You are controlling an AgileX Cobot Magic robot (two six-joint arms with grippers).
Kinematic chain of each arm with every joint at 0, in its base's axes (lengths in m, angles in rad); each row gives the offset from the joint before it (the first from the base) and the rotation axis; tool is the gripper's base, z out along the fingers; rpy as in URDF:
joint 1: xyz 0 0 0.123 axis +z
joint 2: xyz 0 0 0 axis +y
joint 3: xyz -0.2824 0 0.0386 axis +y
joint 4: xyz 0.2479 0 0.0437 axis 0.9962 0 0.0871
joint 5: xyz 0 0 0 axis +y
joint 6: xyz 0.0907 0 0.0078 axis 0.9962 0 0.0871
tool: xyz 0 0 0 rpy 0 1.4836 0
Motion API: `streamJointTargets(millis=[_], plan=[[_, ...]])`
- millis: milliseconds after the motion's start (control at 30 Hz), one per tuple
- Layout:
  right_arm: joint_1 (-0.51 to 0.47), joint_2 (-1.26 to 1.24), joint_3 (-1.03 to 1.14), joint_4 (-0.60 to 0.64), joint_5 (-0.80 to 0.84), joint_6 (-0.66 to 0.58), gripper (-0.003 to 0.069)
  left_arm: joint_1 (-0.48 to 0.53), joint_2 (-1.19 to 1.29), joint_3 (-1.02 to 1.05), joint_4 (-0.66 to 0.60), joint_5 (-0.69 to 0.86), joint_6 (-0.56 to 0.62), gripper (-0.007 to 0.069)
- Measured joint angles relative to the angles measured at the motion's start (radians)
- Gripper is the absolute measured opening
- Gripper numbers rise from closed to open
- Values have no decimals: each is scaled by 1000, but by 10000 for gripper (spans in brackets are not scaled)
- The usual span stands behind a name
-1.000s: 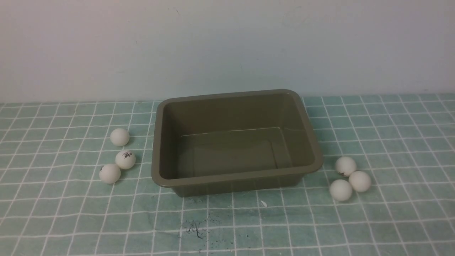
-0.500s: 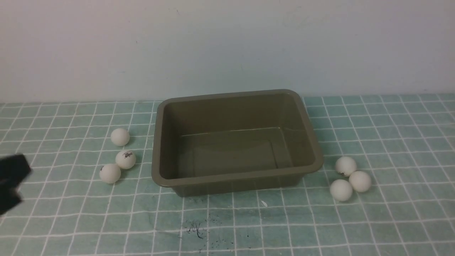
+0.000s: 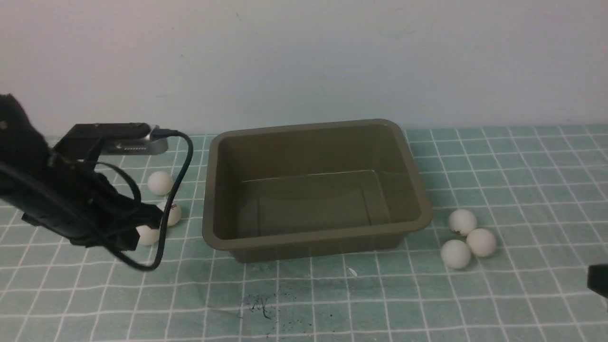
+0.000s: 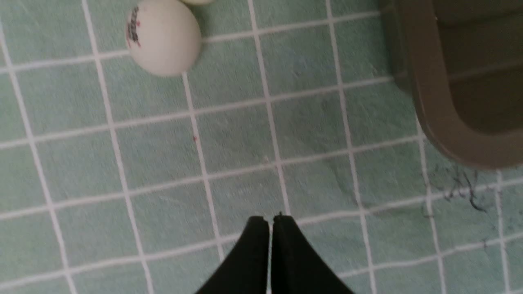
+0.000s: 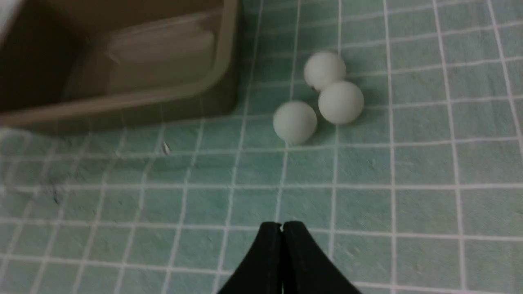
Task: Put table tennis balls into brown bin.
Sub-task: 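Reach for and grasp a ping pong ball on the table beside the basket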
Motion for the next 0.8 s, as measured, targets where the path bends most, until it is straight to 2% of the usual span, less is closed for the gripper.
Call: streamJointTargets(millis=[133,333,533,600,700,800], plan=[[0,141,-108,-46,60,-17,-15,0,94,-101,61,24,-1,-5],[1,196,-156,25,25,-76,-15,0,204,-195,141,43,-62,32],[1,196,-160,58,-15,-95,-13,0,266,-200,158,-80,-69,239],[1,196,-160,59,-15,-95,-13,0,296,-201,167,-126,-69,355],[1,196,-160,60,-15,-95,-13,0,343,-202,178,-156,-70,469],[1,196,-160,60,-15,-95,-13,0,379,-202,201,-169,-70,515]])
